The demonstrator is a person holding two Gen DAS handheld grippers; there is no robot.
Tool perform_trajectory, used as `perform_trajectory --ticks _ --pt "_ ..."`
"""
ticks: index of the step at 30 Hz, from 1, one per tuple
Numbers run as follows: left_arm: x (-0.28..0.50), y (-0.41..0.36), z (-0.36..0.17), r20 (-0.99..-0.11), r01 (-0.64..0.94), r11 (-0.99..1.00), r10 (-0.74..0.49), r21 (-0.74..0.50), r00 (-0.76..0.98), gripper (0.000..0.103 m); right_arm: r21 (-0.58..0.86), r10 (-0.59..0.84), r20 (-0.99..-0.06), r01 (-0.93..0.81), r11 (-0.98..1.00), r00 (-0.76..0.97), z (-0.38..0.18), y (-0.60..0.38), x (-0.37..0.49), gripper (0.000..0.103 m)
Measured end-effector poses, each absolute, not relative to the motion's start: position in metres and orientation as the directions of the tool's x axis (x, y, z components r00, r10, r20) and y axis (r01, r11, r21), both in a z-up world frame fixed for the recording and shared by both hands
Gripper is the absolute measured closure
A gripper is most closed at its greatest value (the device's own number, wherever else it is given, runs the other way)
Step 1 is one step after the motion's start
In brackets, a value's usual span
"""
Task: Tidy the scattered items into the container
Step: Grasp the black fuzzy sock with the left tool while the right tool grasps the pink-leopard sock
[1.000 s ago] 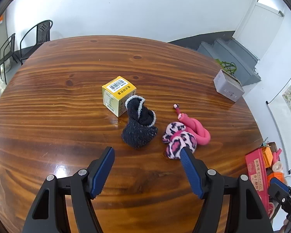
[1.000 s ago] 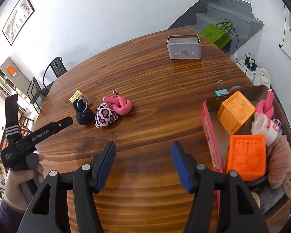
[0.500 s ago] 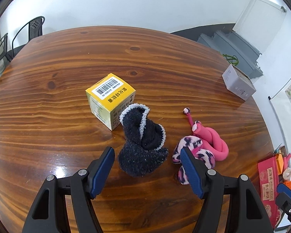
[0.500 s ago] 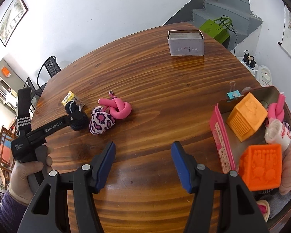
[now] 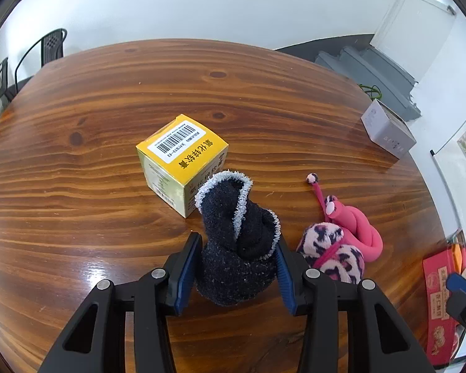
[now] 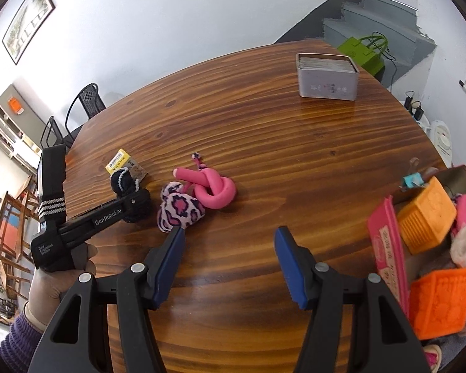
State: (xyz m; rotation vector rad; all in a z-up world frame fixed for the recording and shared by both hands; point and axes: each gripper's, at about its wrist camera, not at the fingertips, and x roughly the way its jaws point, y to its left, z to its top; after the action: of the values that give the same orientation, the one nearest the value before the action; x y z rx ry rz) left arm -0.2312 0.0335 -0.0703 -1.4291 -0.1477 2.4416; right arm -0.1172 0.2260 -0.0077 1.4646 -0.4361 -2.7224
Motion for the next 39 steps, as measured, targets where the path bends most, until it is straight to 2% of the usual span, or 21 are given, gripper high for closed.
perform_trajectory --ticks 8,15,29,30,31,39 --pt "-0.215 0.01 -0.057 -0.817 -0.188 -0.947 0.32 -0.26 -0.48 0.056 0.294 -0.222 -0.822 -0.056 -0.954 -0.524 -0.028 0.198 -0.147 0.039" --pt "-0.2 -0.012 -0.052 -0.815 -0.145 -0.951 0.31 -0.275 -0.49 0.056 0.326 -0.251 -0.837 -0.075 -0.942 -0.486 -0.051 0.179 -0.168 0.039" --pt "-0.187 -0.023 -0.047 -0.817 -0.122 -0.956 0.292 -0.267 -0.497 0.056 0.249 -0.186 -0.866 -0.077 -0.965 -0.464 -0.075 0.157 -0.199 0.039" --pt "-0.186 -0.023 -0.047 -0.818 -0.123 -0.956 0.291 -0.265 -0.496 0.056 0.242 -0.182 -0.87 -0.074 -0.968 -0.458 -0.078 0.156 -0.201 0.04" --pt "-0.185 -0.023 -0.046 -0.819 -0.124 -0.957 0.288 -0.262 -0.496 0.056 0.234 -0.177 -0.872 -0.071 -0.97 -0.456 -0.079 0.155 -0.201 0.049" --pt "-0.172 -0.014 -0.034 -0.814 -0.14 -0.958 0.285 -0.249 -0.506 0.056 0.238 -0.2 -0.855 -0.02 -0.971 -0.479 -0.059 0.156 -0.174 0.052"
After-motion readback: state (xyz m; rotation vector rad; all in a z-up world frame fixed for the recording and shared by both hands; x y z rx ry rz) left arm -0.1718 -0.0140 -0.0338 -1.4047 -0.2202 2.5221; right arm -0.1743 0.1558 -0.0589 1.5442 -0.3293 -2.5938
